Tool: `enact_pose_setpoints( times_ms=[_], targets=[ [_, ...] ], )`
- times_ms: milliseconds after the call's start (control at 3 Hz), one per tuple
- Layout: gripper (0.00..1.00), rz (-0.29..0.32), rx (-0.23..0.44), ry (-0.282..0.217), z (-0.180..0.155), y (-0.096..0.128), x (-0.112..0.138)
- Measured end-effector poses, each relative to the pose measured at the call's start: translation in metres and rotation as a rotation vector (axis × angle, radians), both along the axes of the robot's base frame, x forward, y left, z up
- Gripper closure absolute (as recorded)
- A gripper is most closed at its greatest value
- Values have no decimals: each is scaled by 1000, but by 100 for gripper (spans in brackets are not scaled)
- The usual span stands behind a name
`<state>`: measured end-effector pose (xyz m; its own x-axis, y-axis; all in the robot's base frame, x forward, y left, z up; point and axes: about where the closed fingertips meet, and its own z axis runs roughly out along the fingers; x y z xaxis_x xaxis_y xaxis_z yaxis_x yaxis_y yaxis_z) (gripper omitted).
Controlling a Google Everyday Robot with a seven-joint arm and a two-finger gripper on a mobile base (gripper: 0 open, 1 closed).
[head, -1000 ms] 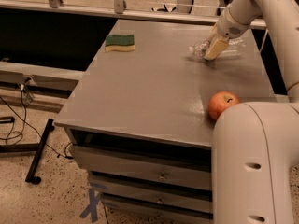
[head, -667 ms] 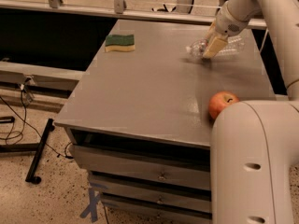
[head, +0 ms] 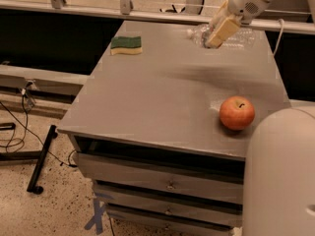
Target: Place water bottle upright
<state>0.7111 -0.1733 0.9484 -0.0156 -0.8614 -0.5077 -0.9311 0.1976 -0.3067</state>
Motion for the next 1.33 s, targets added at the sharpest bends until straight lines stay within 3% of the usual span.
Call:
enact_pose_setpoints(
  times_ms=[333,667,1000,1333],
  targets=[
    [100,-28,217,-12,41,12,-32],
    [100,-53,439,-33,63,10,-59],
    [100,-77,669,-61,76,6,-75],
    [100,-64,862,-98,81,12,-76]
  ],
)
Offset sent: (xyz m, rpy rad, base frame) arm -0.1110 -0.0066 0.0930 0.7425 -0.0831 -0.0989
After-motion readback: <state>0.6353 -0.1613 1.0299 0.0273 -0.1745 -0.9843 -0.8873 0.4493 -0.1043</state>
